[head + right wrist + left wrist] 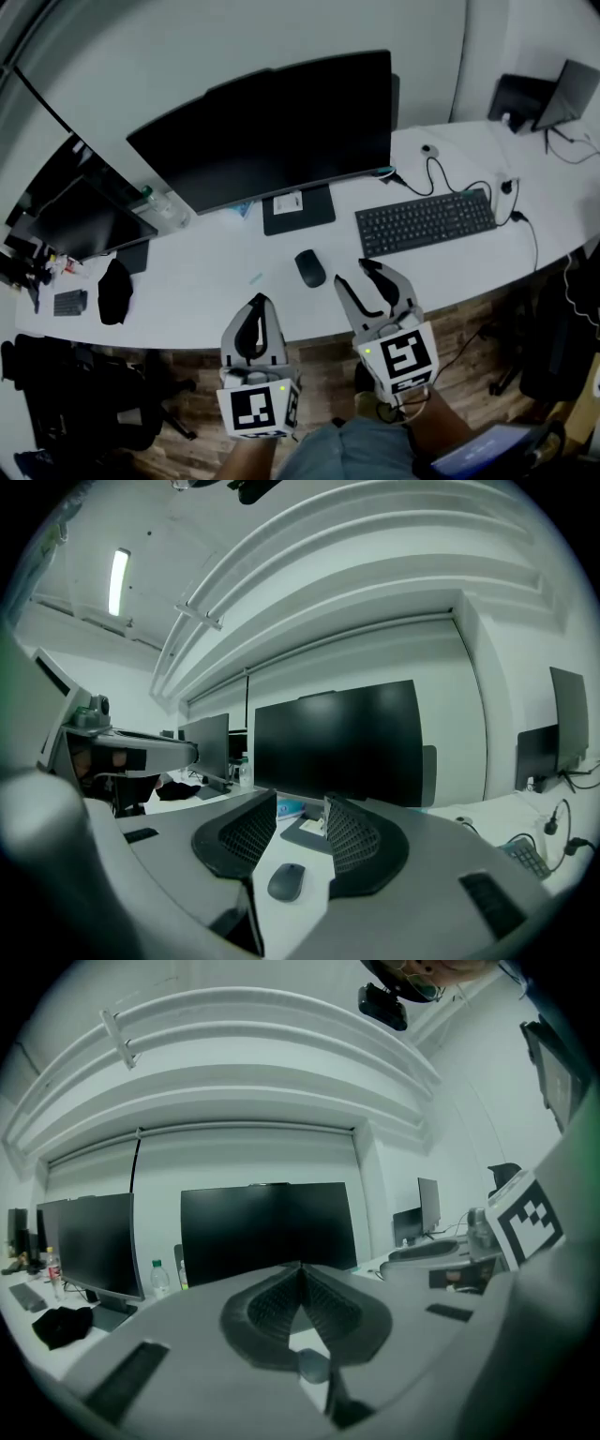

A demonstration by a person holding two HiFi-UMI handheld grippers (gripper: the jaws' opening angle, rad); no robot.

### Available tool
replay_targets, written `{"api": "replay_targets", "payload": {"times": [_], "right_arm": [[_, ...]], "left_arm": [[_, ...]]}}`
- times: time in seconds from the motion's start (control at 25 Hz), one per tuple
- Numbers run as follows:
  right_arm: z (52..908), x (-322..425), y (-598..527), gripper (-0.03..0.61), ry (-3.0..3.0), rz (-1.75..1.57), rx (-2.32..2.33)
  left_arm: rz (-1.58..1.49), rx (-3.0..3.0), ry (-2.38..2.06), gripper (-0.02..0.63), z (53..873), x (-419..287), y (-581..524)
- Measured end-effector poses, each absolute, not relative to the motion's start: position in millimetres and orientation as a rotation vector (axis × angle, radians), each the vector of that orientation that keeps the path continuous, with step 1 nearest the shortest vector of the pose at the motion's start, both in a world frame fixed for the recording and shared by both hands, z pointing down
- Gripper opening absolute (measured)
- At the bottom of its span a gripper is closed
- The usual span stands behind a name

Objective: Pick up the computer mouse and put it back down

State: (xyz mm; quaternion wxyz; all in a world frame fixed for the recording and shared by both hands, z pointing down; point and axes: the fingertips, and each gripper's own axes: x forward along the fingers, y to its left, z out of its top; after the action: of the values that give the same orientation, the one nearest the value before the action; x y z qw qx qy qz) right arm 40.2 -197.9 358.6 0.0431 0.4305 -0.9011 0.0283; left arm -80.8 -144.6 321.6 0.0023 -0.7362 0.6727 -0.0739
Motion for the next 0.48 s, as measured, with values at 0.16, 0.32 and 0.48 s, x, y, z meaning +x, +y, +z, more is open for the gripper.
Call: {"api": "replay_targets", "payload": {"times": [0.16, 0.32, 0.48], "right_arm": [[344.5, 40.4, -220.9, 0.173, -2.794, 0.053, 1.293], [330.8, 36.1, -235.9, 0.173, -2.832, 0.009, 1.271], [322.5, 25.9, -244.9, 0.175, -2.86, -0.031, 1.24]], "left_arm": [[-0.202, -2.279, 2.122, 0.005, 305.4, -73.6, -164.3], [-0.178, -2.232, 2.126, 0.005, 292.8, -74.1, -173.4], [-0.155, -2.192, 2.142, 0.005, 286.6, -82.2, -179.5]]}}
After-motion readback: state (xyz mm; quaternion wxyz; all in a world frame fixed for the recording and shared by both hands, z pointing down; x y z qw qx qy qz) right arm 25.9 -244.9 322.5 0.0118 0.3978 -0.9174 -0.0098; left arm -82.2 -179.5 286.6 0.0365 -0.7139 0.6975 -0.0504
